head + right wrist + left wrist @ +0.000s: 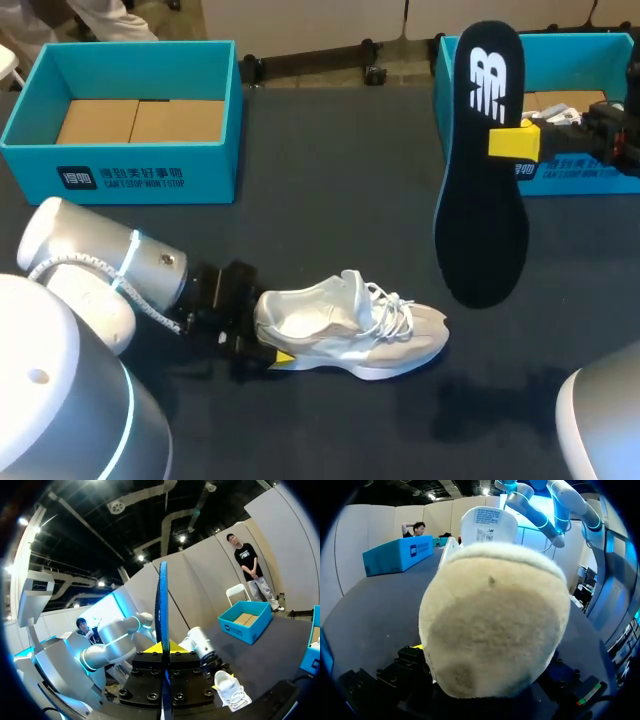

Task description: Take the shoe out of the shoebox, open the shoe tongue, remove and reinsert the insole, then place the shoe into the shoebox

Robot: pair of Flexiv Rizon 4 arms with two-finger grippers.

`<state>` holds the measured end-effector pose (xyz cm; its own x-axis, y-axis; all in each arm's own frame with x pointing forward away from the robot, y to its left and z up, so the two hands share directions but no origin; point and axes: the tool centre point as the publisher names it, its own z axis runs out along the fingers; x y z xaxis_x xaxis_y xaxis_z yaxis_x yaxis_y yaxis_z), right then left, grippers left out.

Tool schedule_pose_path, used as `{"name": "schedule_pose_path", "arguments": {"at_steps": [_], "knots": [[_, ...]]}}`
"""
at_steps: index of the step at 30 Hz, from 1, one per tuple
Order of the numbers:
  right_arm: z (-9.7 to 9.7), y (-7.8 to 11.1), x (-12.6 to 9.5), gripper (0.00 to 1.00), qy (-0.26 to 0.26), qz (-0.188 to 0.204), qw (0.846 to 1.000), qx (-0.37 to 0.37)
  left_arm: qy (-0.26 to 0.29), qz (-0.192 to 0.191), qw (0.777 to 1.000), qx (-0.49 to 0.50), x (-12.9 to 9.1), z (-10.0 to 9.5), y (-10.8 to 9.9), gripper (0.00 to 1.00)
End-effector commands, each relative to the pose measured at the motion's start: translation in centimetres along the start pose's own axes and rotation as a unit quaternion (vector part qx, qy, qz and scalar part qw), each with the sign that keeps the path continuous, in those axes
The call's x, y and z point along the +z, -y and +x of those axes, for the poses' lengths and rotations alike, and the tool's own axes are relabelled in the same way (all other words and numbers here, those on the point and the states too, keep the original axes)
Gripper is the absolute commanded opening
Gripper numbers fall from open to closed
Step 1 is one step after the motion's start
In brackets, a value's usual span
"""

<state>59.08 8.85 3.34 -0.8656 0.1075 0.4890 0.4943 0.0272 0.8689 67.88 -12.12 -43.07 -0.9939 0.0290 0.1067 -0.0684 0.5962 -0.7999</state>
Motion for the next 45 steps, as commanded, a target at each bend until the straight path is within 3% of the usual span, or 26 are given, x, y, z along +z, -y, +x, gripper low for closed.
{"name": "schedule_pose_path", "arguments": {"at_steps": [1, 16, 26, 37, 45], "knots": [[-0.2, -0.2, 0.2, 0.00, -0.002, 0.001, 1.000, 0.000, -0.018, -0.029, 0.999, -0.001, -0.2, -1.0, -0.4, 1.00], [-0.2, -0.2, 0.2, 0.00, -0.002, 0.001, 1.000, 0.000, -0.057, 0.054, 0.997, 0.026, -0.5, -0.4, 0.1, 1.00], [-0.2, -0.2, 0.2, 0.00, -0.002, 0.001, 1.000, 0.000, -0.057, 0.085, 0.994, 0.028, -0.6, 0.1, 1.0, 1.00], [-0.2, -0.2, 0.2, 0.00, -0.002, 0.001, 1.000, 0.000, -0.051, 0.088, 0.994, 0.030, -1.3, 0.4, 1.4, 1.00], [-0.2, -0.2, 0.2, 0.00, -0.002, 0.001, 1.000, 0.000, -0.052, 0.053, 0.996, 0.050, -3.5, 1.0, 1.3, 1.00]]}}
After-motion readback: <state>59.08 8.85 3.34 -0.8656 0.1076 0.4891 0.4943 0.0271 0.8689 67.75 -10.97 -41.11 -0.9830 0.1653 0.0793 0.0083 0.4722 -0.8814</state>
